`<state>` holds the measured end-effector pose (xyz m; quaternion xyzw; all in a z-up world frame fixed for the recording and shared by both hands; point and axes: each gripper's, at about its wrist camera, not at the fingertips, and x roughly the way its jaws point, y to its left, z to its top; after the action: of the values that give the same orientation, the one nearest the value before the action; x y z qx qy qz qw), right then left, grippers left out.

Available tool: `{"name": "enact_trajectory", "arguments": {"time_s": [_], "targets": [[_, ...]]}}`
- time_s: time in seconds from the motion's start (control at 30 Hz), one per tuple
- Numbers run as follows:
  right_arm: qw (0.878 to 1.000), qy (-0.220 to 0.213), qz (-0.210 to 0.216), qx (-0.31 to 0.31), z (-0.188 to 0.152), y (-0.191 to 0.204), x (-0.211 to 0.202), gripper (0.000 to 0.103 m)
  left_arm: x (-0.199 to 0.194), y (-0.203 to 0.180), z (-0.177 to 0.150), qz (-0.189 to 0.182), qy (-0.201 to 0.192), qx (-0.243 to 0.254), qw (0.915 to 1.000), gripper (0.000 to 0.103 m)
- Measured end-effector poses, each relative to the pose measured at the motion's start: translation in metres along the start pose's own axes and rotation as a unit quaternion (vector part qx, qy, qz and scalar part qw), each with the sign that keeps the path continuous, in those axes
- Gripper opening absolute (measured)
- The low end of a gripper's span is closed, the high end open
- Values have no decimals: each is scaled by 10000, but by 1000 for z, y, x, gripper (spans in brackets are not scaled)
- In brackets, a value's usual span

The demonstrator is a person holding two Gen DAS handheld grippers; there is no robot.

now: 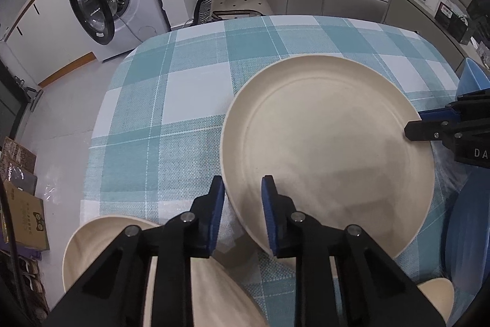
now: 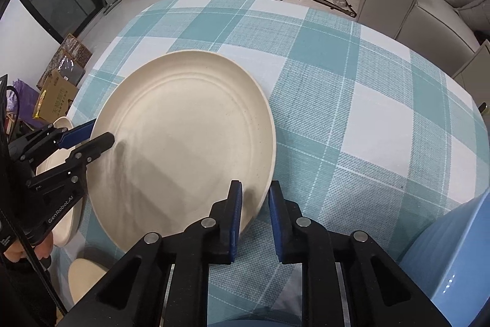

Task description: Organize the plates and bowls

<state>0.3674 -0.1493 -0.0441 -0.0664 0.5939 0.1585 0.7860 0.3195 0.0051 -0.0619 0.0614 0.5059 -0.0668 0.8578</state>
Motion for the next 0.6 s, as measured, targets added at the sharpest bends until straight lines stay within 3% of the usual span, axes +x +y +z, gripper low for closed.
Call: {"name": "enact_trajectory", "arguments": {"time_s": [0.6], "targets": [[9991,-392,114,60,-9,6,-36,18,-39,5,-4,14,-433,-220,9988,22]]}}
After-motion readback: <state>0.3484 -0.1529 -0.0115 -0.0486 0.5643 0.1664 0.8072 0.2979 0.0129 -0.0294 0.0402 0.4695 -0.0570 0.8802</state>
